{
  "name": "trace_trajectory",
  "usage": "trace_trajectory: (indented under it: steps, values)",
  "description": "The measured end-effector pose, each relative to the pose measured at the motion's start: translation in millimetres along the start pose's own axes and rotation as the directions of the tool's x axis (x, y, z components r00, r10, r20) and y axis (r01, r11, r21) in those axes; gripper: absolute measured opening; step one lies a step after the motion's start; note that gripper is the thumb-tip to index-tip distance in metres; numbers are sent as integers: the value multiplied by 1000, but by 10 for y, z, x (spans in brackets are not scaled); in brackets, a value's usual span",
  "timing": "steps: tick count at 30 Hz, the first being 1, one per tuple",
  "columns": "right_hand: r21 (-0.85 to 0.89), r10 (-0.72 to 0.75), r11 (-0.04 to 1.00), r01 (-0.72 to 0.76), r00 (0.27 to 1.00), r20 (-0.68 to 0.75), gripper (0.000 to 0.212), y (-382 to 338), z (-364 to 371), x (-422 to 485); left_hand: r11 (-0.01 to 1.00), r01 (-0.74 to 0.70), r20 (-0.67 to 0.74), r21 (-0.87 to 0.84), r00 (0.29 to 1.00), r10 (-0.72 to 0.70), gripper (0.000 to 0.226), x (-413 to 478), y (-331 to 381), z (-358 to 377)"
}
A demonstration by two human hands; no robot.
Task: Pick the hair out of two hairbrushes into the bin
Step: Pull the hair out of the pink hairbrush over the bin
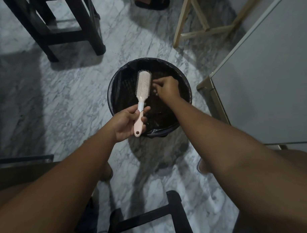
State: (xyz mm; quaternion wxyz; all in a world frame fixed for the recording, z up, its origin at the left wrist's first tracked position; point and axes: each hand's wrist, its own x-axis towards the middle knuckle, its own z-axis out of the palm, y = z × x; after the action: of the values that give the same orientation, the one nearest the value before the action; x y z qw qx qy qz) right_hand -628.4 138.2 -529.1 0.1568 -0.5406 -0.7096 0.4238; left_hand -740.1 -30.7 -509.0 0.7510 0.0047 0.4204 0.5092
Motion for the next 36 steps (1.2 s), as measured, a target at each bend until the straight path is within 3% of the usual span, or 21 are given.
trace_trajectory:
  steps: [3, 6, 10, 13, 15, 18, 22, 29, 36]
  values:
    - [-174, 165, 973, -155, 985, 45, 17, 226, 37, -20, 996, -70, 7, -53, 998, 70, 41, 3, 44, -58]
    - [-404, 231, 901, -157, 962, 143, 20, 408, 62, -96, 991, -101, 4, -86, 995, 101, 41, 10, 102, -73]
    - [-552, 249, 832, -64, 931, 268, 54, 328, 95, -158, 994, -67, -17, -90, 998, 65, 41, 33, 79, -30]
    - [-341, 51, 940, -16, 994, 95, 46, 110, 36, -125, 997, -37, -76, -61, 997, 32, 41, 50, 19, 35]
    - [-164, -39, 986, 31, 998, -47, 43, -59, -36, -99, 999, -26, -104, -38, 994, 22, 41, 57, -17, 83]
    - [-85, -101, 991, 102, 995, 19, 60, -279, -111, -66, 1000, -8, -110, -6, 994, 7, 42, 72, -41, 155]
    - [-143, -136, 976, 163, 974, 183, 64, -396, -146, -54, 1000, -2, -108, 23, 994, 4, 41, 84, -55, 222]
    - [-214, -104, 970, 114, 993, 59, 37, -452, -148, 15, 997, 5, -129, 72, 992, 4, 40, 89, -94, 232]
    - [-342, -213, 914, 220, 975, 56, 11, -476, -278, 63, 996, 13, -142, 84, 990, -1, 38, 112, -120, 215]
